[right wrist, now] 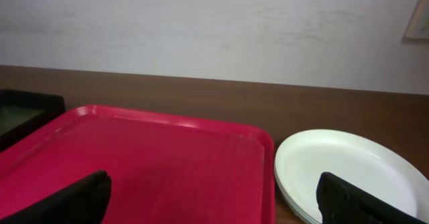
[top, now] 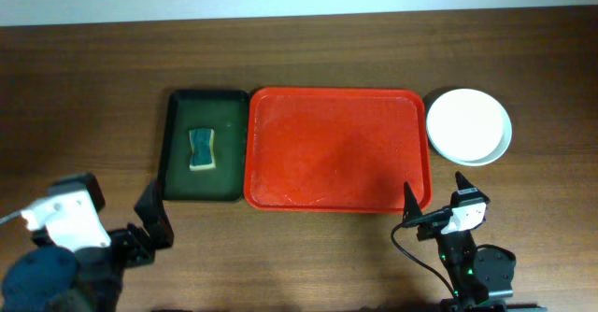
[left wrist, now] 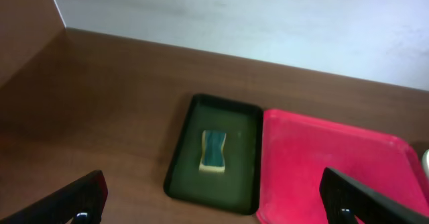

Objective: Clean dirty plates on tray and stack at the side

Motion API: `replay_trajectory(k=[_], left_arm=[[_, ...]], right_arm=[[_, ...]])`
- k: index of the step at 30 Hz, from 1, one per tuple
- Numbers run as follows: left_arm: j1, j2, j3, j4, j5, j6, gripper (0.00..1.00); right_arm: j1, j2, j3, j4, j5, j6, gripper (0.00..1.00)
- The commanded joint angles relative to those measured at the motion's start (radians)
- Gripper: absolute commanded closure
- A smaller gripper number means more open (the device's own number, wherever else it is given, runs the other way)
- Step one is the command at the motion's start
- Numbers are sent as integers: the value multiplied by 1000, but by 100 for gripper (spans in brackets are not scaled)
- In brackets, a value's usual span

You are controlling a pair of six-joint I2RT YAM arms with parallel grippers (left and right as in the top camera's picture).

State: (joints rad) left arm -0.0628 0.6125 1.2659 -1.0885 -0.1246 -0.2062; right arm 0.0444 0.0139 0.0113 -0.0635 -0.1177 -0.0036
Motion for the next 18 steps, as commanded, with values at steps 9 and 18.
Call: replay_trajectory(k=[9, 18], left_arm=[[-1, -430, -568, 148, 27, -10, 1], [0, -607, -933, 869, 124, -10, 1]], right_arm=[[-6, -8, -6, -5, -2, -4, 1], [-6, -8, -6, -5, -2, -4, 1]])
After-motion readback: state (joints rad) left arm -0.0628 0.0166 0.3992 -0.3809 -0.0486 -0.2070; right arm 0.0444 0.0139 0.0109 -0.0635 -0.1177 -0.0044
